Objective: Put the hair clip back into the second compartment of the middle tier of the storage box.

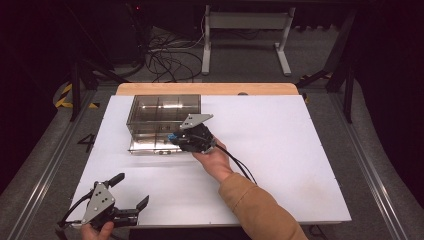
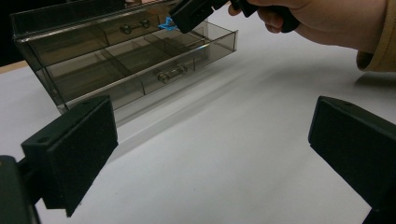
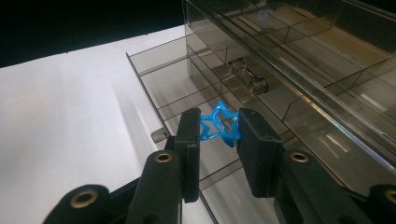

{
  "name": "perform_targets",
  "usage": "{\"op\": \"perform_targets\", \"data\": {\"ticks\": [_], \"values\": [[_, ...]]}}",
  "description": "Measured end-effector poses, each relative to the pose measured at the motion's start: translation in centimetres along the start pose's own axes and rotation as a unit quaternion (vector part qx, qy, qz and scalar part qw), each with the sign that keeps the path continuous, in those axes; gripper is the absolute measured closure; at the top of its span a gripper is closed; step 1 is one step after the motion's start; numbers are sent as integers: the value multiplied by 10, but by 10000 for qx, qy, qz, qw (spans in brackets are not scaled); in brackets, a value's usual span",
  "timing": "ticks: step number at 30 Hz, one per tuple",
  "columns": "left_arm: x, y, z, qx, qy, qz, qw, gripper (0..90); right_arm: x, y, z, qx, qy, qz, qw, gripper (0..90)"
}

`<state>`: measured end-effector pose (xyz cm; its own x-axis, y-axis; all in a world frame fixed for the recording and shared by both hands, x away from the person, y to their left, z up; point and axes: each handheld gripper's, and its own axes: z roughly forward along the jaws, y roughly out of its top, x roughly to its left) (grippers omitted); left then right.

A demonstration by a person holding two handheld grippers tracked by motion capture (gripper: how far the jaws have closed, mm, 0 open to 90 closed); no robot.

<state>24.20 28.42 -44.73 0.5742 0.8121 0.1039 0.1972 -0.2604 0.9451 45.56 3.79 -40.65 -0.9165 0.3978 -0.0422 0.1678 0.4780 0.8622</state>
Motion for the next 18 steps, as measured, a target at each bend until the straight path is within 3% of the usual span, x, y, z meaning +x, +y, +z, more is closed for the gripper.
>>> {"op": "perform_targets", "data": {"ticks": [18], "values": [[0,0,0,-3,-10,15,10000,20,1,0,10,36,60,84,9999,706]]}}
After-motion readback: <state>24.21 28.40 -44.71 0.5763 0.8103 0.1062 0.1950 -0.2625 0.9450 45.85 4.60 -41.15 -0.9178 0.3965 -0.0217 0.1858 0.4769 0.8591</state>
